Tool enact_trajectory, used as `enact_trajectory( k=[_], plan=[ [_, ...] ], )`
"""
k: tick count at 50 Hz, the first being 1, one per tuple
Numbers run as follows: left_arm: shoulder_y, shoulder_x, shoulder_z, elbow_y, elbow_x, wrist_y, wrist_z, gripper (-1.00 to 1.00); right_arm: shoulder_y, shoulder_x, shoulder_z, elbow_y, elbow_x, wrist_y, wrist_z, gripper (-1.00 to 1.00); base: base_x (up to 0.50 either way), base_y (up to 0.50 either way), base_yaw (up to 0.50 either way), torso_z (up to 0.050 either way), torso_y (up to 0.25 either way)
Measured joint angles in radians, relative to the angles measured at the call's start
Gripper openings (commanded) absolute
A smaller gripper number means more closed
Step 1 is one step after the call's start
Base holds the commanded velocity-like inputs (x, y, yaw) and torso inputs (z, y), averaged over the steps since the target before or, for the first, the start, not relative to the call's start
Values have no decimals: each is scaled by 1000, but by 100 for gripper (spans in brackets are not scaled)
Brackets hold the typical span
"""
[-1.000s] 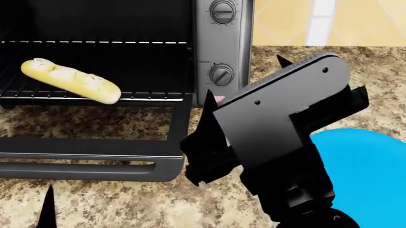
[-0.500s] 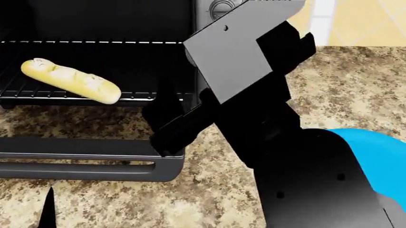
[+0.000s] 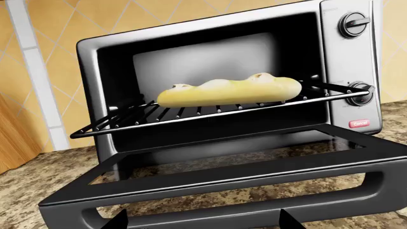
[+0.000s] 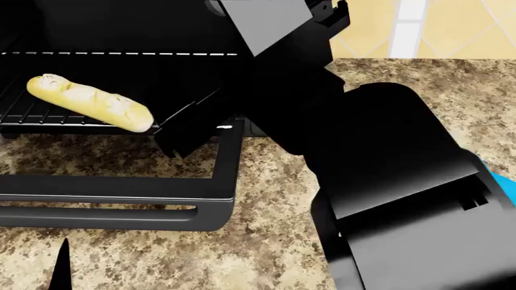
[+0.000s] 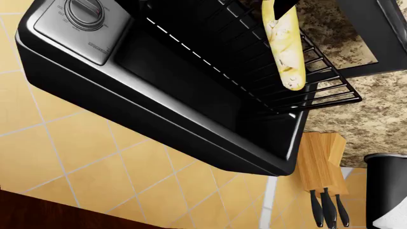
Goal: Pick the baguette from the rack and place it on the plate on the counter.
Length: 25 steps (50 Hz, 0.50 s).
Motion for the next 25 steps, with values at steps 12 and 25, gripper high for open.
enact_trajectory(
  k=[12,25],
  plan=[
    [5,-8,3,0,-3,0,-4,100,33,-32,8,131,36,-33,-35,100,0,0,0,0,0],
    [10,-14,3,-6,-9,4,-8,100,74,-63,-2,282,66,-87,-66,100,0,0,0,0,0]
  ],
)
